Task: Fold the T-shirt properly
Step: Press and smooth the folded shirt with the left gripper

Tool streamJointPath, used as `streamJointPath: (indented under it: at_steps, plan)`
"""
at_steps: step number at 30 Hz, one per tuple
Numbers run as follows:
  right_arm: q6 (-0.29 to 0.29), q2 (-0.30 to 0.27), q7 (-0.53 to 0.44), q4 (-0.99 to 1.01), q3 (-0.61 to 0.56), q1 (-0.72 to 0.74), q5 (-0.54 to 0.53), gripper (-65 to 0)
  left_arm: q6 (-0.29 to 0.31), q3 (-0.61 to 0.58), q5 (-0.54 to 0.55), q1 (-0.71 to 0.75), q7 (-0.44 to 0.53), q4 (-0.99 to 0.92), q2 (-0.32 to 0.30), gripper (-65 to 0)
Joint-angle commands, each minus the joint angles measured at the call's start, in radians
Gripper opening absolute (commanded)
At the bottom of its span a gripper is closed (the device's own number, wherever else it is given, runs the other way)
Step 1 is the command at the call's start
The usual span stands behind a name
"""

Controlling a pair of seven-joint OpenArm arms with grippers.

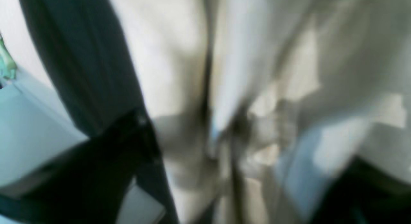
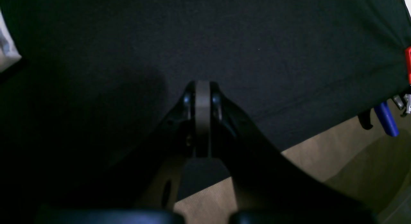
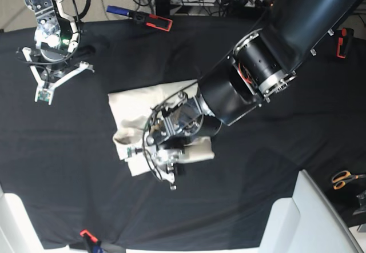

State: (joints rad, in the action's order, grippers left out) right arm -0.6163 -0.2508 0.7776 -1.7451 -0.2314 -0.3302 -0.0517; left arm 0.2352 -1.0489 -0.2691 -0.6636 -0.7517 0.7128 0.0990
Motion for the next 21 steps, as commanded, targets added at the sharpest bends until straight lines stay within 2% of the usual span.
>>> streamJointPath:
  at_steps: [1,5,9,14,19,21]
  plan:
    - [-0.004,-0.008,-0.017,-0.013,0.000,0.004,0.013,-65.0,-0.010,0.005,-0.014,-0.045,0.002,0.012,0.014,-23.2]
    - [-0.004,-0.008,-0.017,-0.013,0.000,0.001,0.013,-65.0,-0.010,0.003,-0.015,-0.074,0.004,0.011,0.011,-17.9]
    - [-0.004,-0.008,-0.017,-0.013,0.000,0.001,0.013,-65.0,-0.010,0.003,-0.017,-0.077,0.068,-0.014,0.009,-17.9]
    - [-0.004,-0.008,-0.017,-0.013,0.000,-0.004,0.013,-65.0,-0.012,0.003,-0.015,-0.103,0.148,-0.160,0.015,-18.3]
    - [-0.004,-0.008,-0.017,-0.013,0.002,-0.004,0.013,-65.0,-0.012,0.008,-0.005,-0.104,0.153,-0.181,0.009,-18.3]
    - [-0.004,-0.008,-0.017,-0.013,-0.001,-0.002,0.013,-65.0,-0.007,0.068,-0.005,-0.104,0.151,-0.183,0.009,-18.4]
